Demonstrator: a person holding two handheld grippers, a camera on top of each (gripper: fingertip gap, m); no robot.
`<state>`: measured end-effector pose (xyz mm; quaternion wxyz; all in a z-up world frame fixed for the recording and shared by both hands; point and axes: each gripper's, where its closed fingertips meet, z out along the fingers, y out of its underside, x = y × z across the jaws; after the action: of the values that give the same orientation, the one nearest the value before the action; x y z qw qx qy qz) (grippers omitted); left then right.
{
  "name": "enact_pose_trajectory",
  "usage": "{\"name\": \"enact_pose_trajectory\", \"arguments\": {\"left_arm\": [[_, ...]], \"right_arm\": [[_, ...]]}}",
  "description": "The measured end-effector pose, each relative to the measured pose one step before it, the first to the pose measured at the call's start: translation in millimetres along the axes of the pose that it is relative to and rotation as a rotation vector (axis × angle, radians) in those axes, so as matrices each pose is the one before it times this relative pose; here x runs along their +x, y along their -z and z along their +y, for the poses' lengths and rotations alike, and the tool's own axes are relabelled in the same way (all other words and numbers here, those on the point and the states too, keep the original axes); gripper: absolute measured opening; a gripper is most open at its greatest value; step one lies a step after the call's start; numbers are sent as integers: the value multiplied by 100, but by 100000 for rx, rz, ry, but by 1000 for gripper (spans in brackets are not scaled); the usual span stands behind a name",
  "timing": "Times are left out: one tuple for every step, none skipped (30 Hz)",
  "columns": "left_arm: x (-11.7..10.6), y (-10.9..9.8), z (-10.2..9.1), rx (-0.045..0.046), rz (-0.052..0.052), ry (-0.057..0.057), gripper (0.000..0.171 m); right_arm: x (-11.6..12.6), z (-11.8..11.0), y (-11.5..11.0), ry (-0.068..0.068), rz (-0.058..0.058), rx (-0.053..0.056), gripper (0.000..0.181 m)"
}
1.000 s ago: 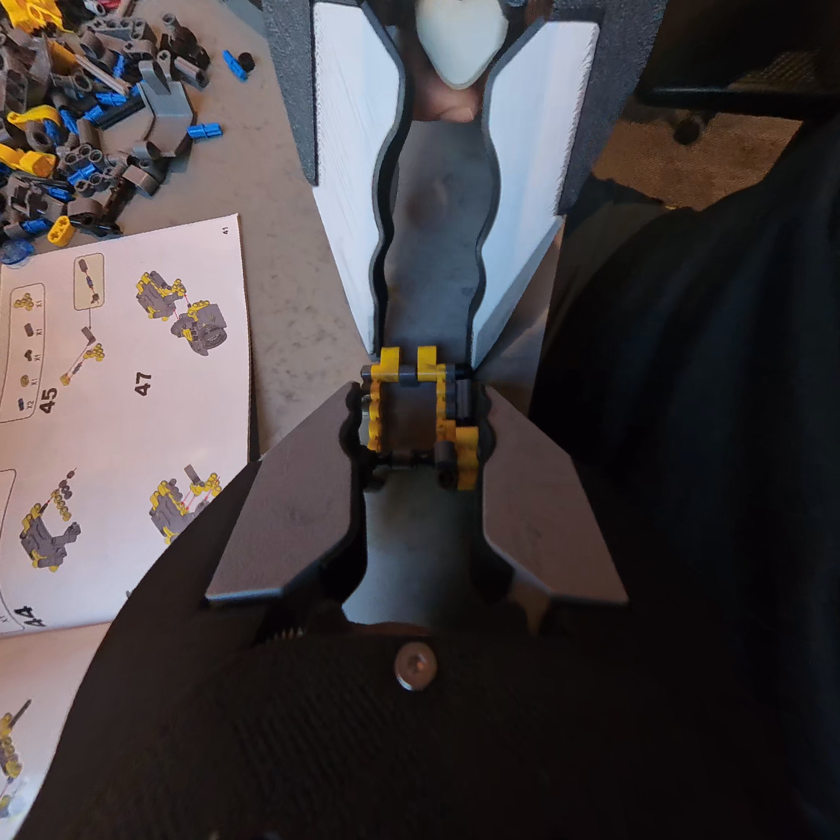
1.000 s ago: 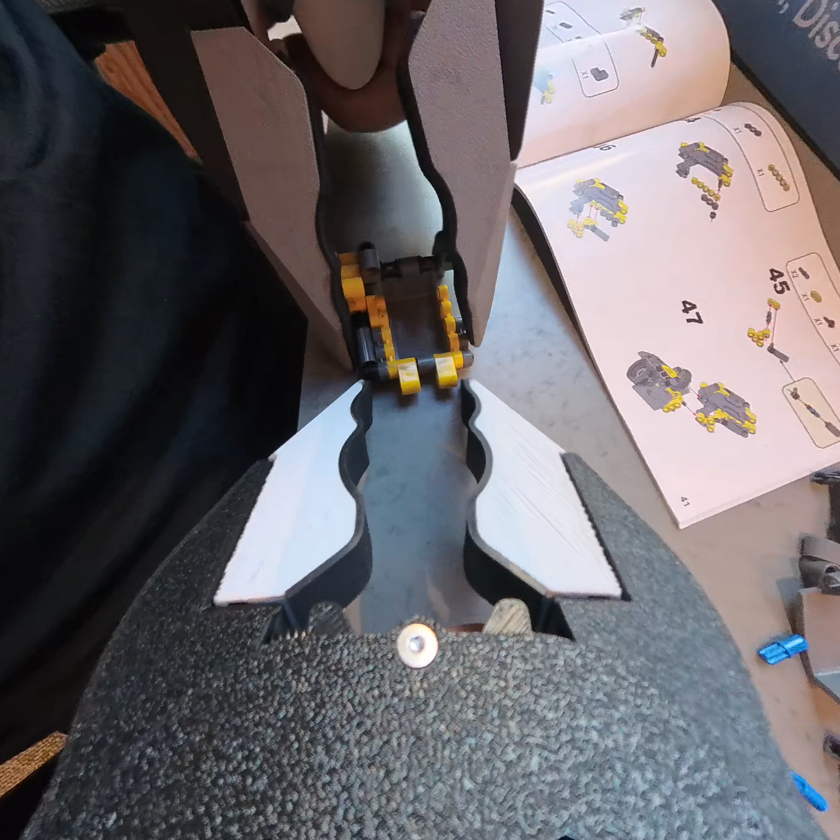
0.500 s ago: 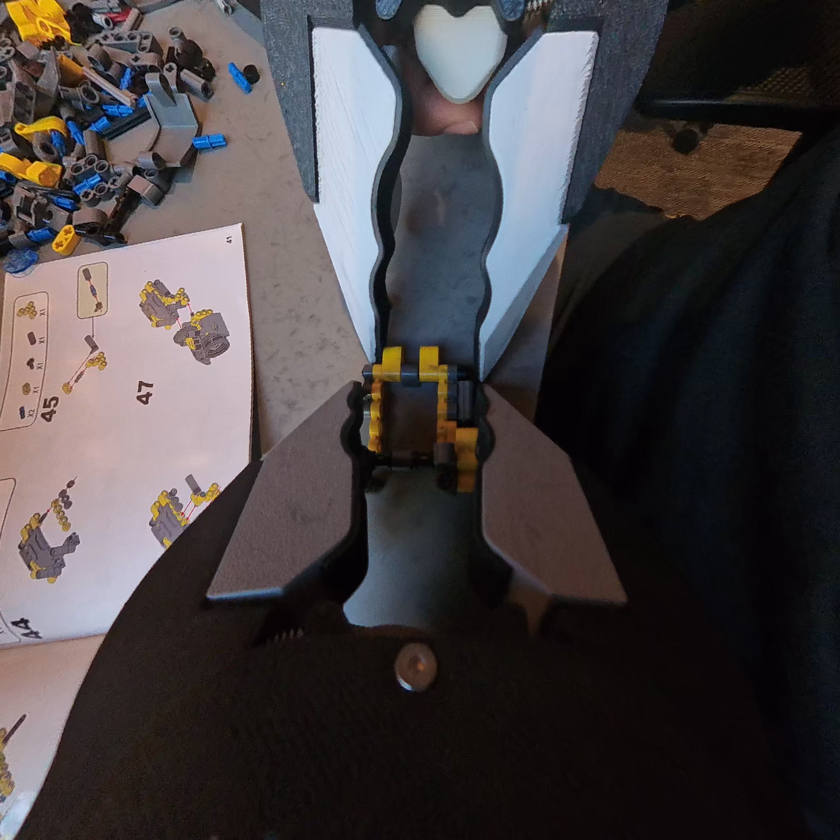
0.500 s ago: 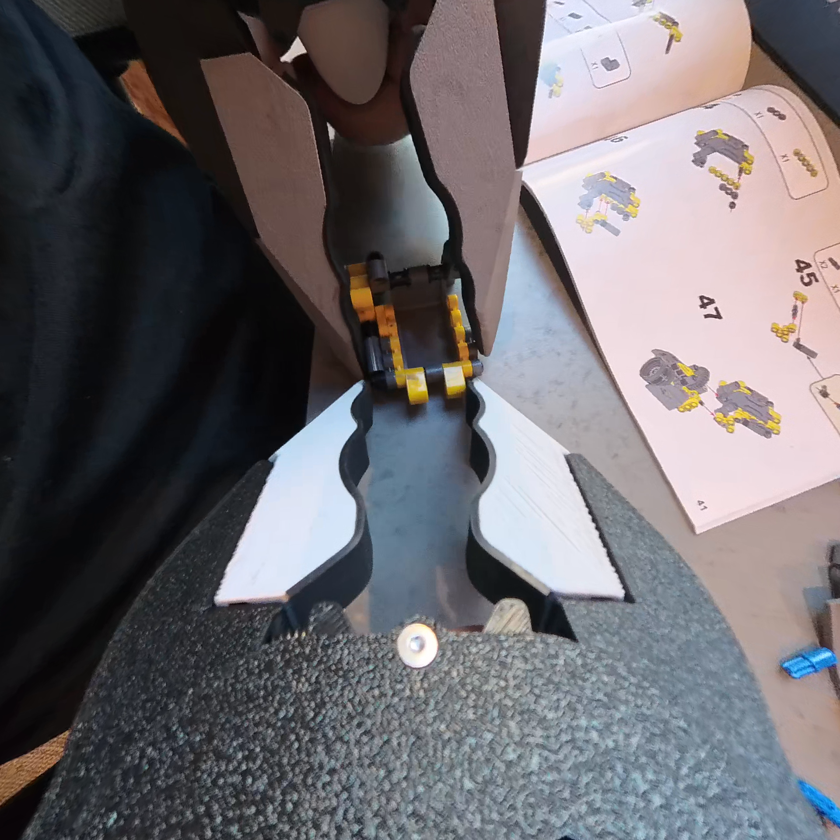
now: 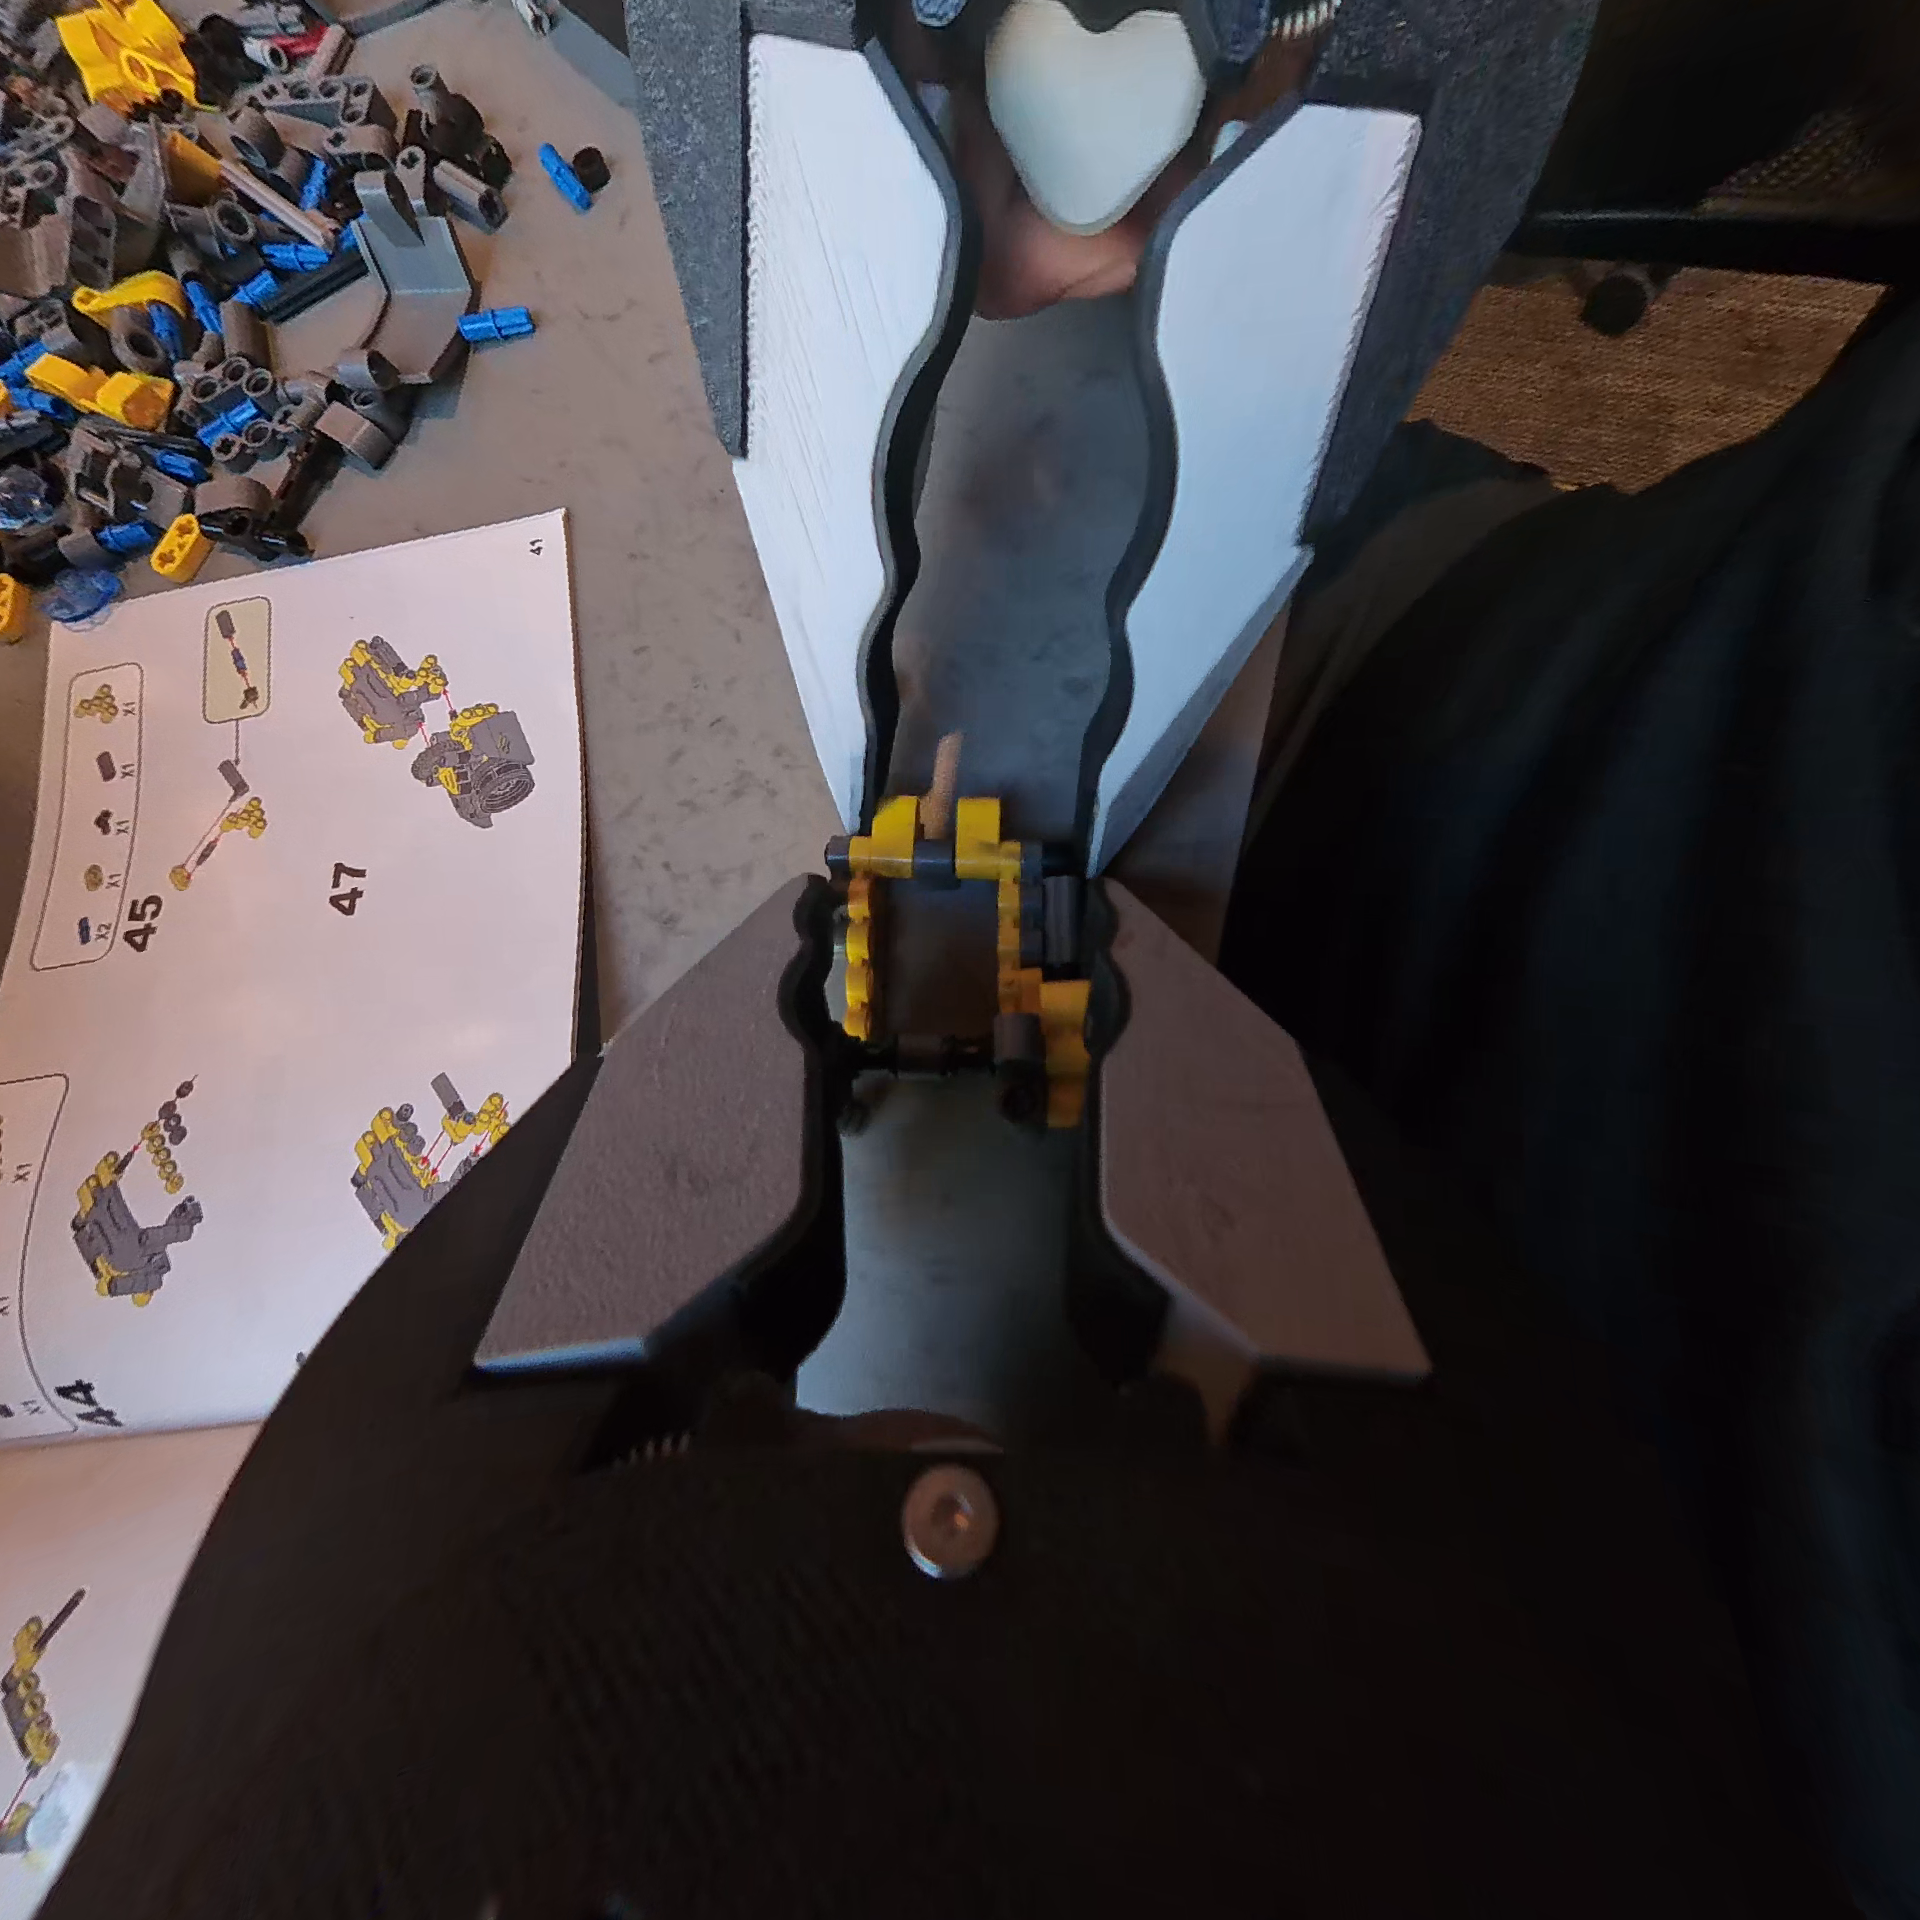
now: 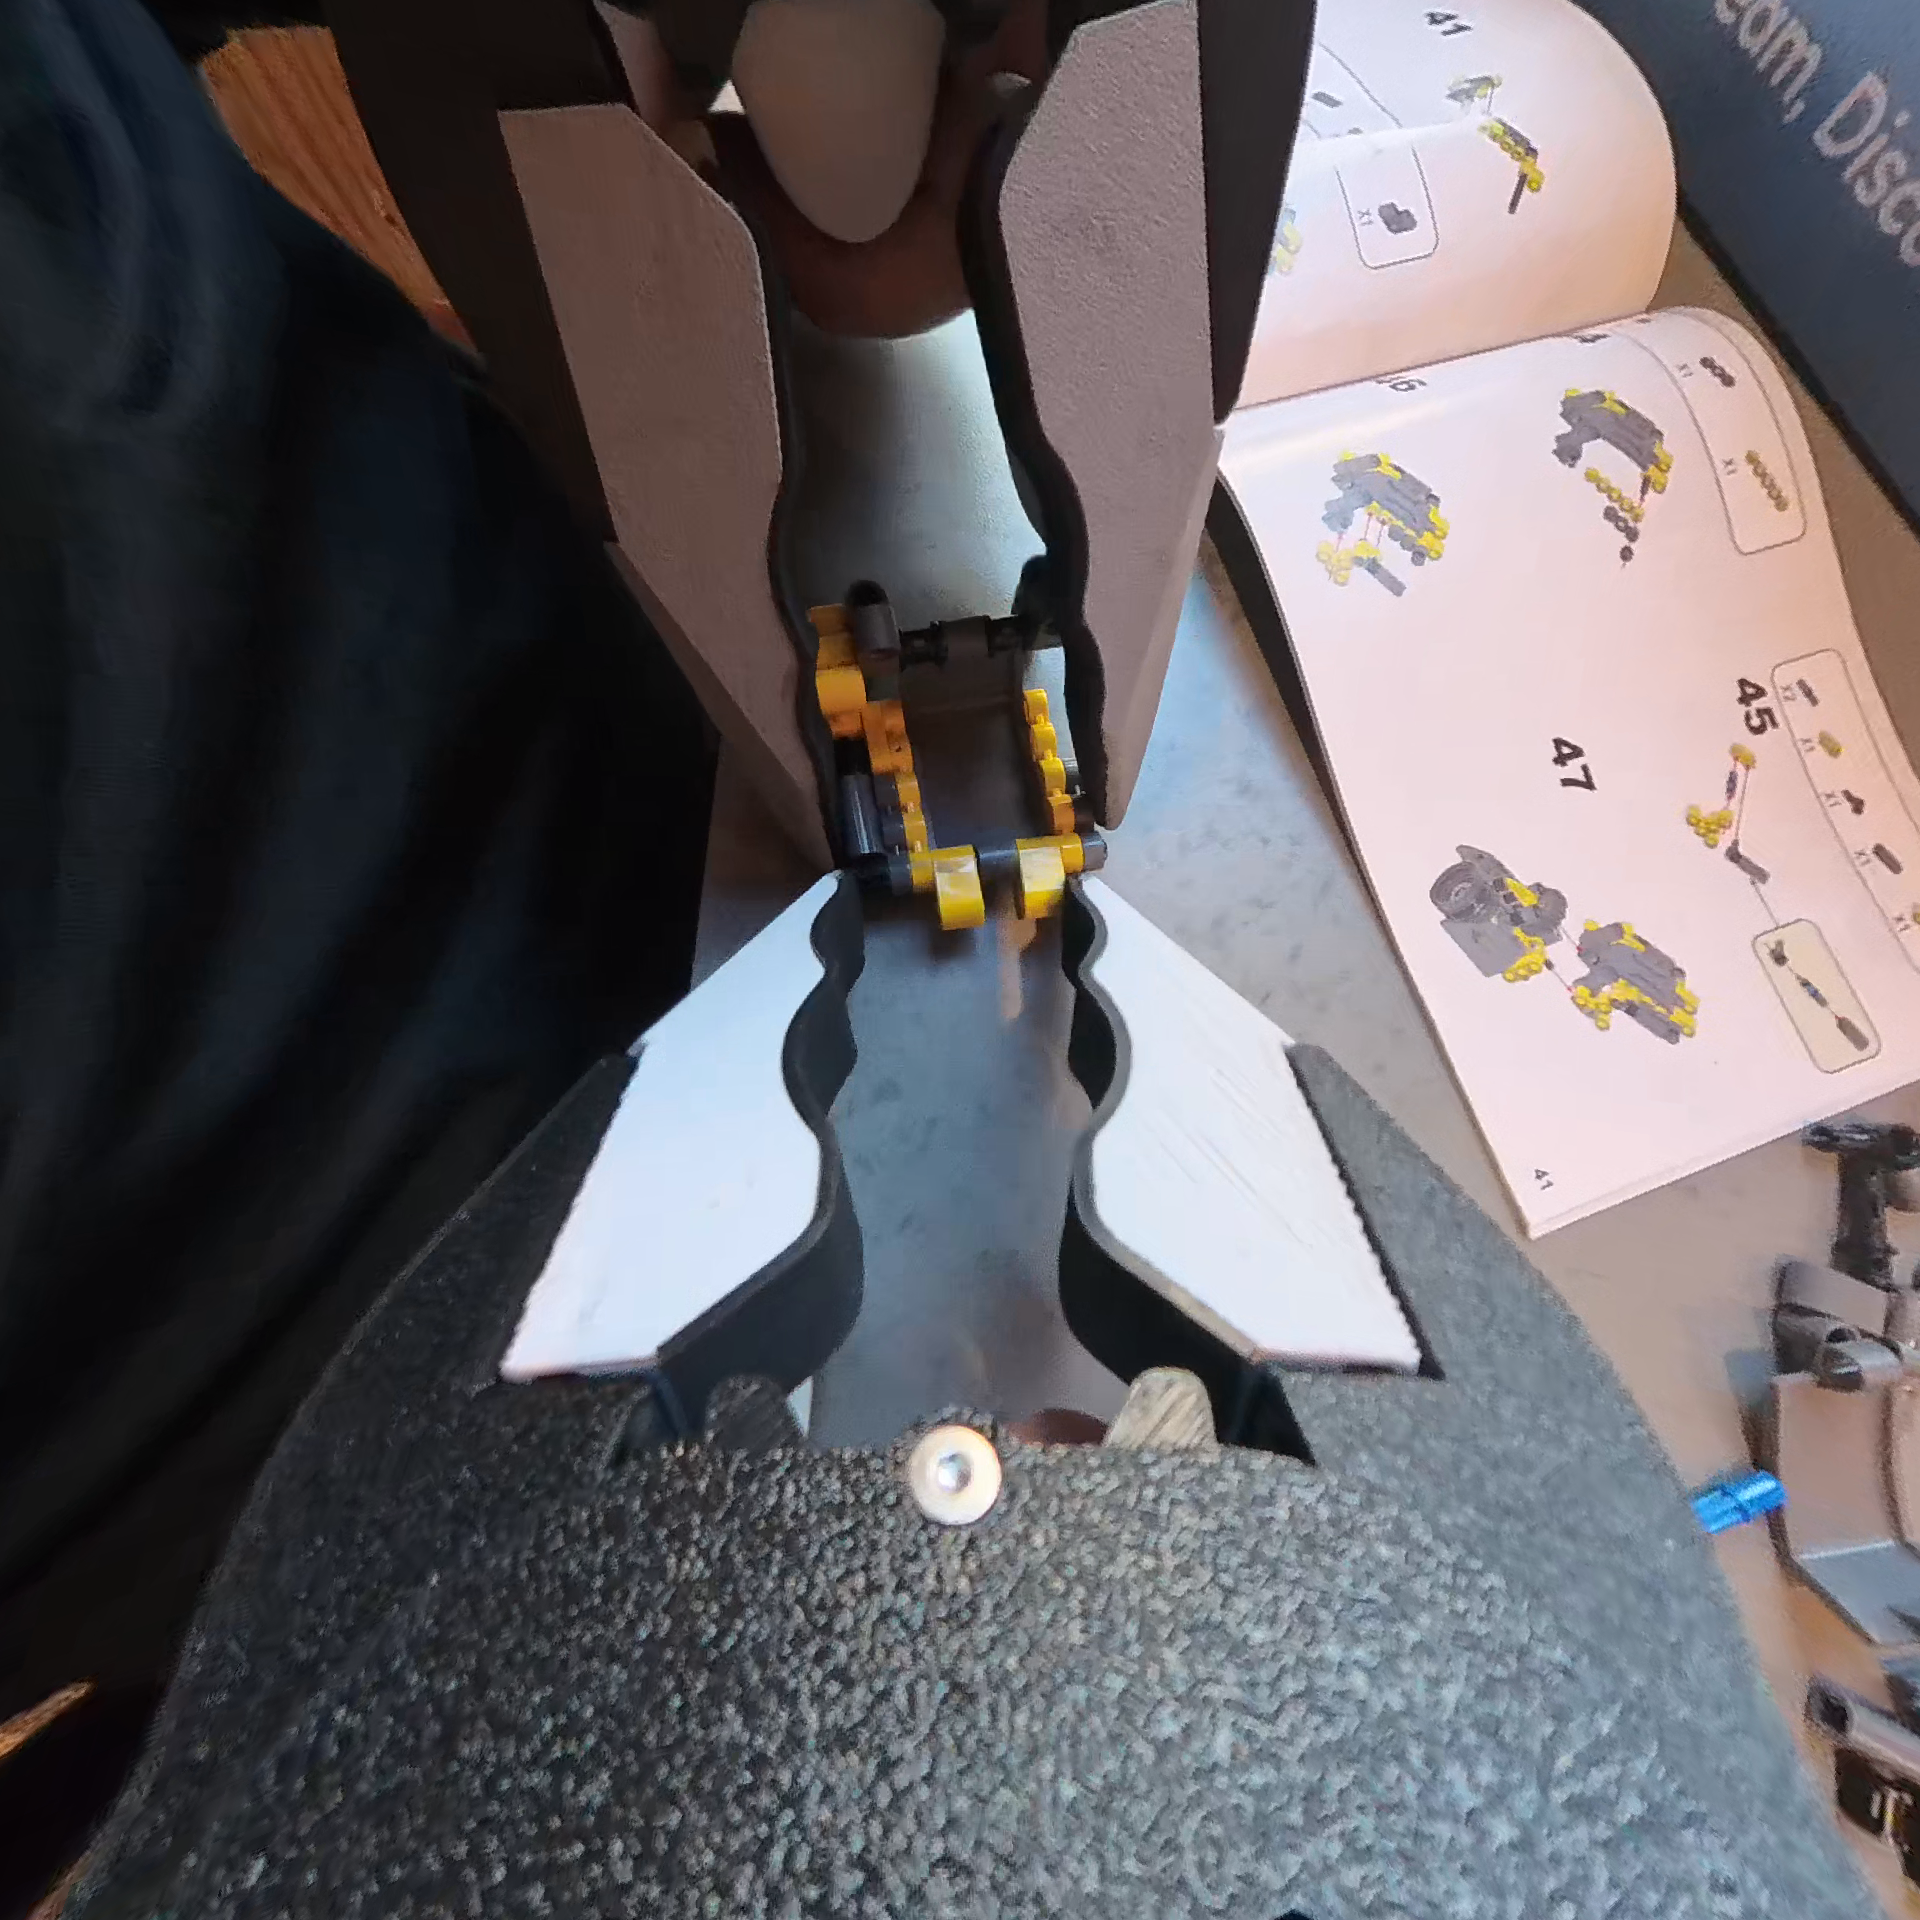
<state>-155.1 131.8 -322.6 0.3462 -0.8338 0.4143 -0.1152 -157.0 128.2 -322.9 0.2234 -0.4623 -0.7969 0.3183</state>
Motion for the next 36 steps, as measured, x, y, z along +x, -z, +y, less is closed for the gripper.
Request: {"name": "enact_pose_trajectory", "arguments": {"left_arm": [[28,-14,-1,-381,452,16,45],[8,-18,8,-448,786,79,45],[7,-9,11,-190,584,87,45],[5,4,-7,222,-251,-902,44],[-1,18,-27,787,-458,-412,44],[0,11,-7,655,-407,121,44],[-18,21,-9,386,-363,-244,44],[-17,23,25,440,-248,262,44],[-17,43,19,397,-499,-639,44],[-14,29,5,531,-208,-261,44],[0,1,-23,628,-224,-513,44],[-9,13,-20,321,-402,-301,44],[-41,5,-6,334,-339,-102,44],[-53,-7,-25,444,5,280,44],[-44,5,-13,347,-571,-82,44],[-53,15,3,-107,-671,202,44],[-33,10,-13,169,-362,544,44],[-60,30,9,-9,-1098,-211,44],[-135,35,10,-72,-1060,106,43],[-97,14,32,-92,-457,311,43],[-11,12,20,-83,-370,-254,43],[-56,38,4,78,-1070,-399,43],[-66,61,18,84,-1412,-282,43],[-34,37,10,24,-874,-160,43],[-72,27,13,-20,-908,-25,43],[-34,30,25,-27,-387,-33,43],[-18,6,11,23,-26,178,43],[7,11,-4,-57,-391,-116,43],[-35,16,-7,-64,-957,17,43],[-91,26,13,-92,-852,226,43],[-97,-8,21,-39,-65,752,43],[-103,5,2,68,-500,345,43],[-61,36,-13,166,-1099,-469,43],[-48,12,0,180,-298,8,43],[-54,11,8,101,-369,165,43],[-12,22,6,56,-727,-554,44]], "right_arm": [[-27,2,-25,595,-792,270,35],[-18,10,-21,440,-804,229,35],[-9,2,-2,971,-318,109,35],[-21,-11,4,2123,391,86,35],[-2,-39,4,2513,609,119,34],[2,-58,-4,2164,253,151,34],[16,-48,-23,1706,-1,295,33],[18,-55,-26,1768,282,398,33],[4,-54,-15,1607,533,574,33],[10,-34,-9,1209,522,445,33],[5,-15,8,1054,512,213,33],[10,-16,-1,442,102,78,33],[49,-14,-13,63,29,-17,32],[47,-13,-1,-19,349,-31,32],[54,-19,3,-315,377,-3,32],[53,-30,-10,37,426,54,32],[30,-28,-5,-21,326,80,32],[60,-61,-31,-853,60,95,32],[118,-44,-43,-1083,138,125,33],[82,-30,-35,-1432,-333,176,33],[37,-21,-31,-1354,-487,142,33],[39,-46,-29,-841,119,131,33],[46,-58,-21,-822,308,131,33],[35,-39,-34,-1354,-61,117,33],[51,-49,-34,-1320,-168,105,33],[34,-27,-27,-727,-17,54,33],[17,-21,-17,-610,-67,57,33],[4,-15,-1,-489,-115,122,33],[42,-37,-24,-494,55,165,33],[70,-27,-36,-816,12,167,33],[86,-27,-24,-518,363,203,33],[83,-43,-12,312,1009,270,33],[63,-42,-9,604,1303,271,33],[55,-38,4,639,1290,311,33],[45,-32,-12,474,1023,288,33],[12,-24,-9,-17,256,153,33]]}}
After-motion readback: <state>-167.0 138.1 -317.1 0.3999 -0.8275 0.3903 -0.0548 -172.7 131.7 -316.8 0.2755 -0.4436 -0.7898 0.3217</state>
